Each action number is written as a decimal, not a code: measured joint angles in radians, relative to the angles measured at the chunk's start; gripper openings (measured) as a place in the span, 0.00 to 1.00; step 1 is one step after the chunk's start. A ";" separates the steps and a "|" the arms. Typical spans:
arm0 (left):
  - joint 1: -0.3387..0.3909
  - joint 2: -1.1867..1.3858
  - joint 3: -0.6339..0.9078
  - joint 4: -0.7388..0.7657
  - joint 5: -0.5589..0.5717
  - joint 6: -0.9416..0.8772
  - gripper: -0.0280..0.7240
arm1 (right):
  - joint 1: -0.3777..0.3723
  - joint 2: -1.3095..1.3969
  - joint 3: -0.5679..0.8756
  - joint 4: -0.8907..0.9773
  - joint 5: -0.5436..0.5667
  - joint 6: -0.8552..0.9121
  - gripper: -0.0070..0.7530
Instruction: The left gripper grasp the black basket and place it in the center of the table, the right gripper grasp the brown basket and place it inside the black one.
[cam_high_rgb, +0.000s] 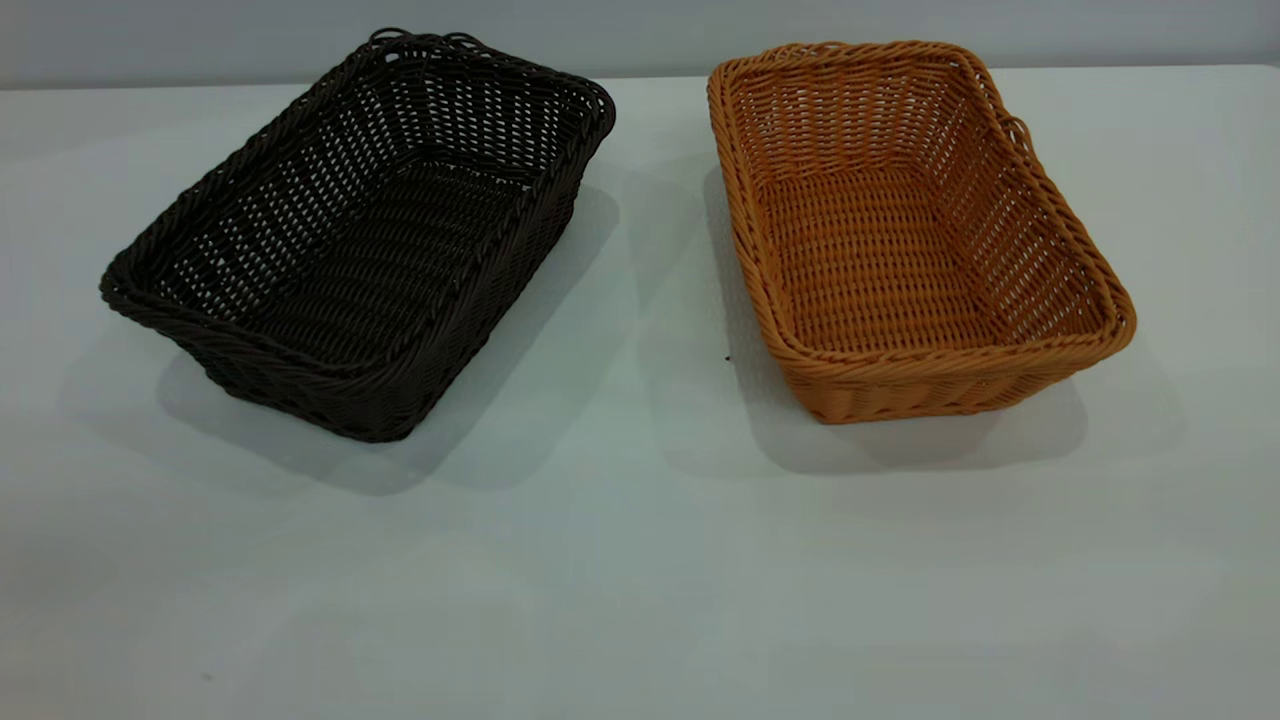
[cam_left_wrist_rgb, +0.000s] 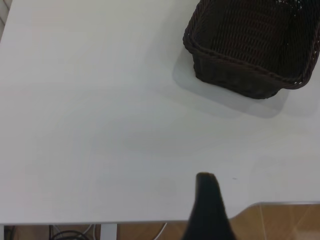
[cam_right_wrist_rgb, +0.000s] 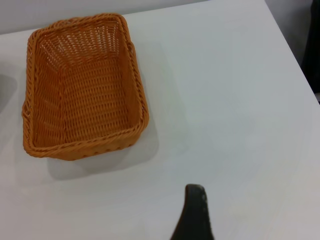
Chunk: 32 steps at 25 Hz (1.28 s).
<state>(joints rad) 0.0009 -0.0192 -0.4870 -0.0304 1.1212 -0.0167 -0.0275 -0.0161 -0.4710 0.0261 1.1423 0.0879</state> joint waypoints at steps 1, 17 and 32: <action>0.000 0.000 0.000 0.000 0.000 0.000 0.69 | 0.000 0.000 0.000 0.000 0.000 0.000 0.72; 0.000 0.000 0.000 0.000 0.000 0.000 0.69 | 0.000 0.000 0.000 0.001 0.000 0.000 0.72; 0.000 0.389 -0.106 0.004 -0.196 -0.049 0.69 | 0.000 0.082 -0.001 0.005 -0.025 0.008 0.72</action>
<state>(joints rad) 0.0009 0.3702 -0.5932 -0.0268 0.9249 -0.0661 -0.0275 0.0664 -0.4719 0.0309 1.1177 0.0959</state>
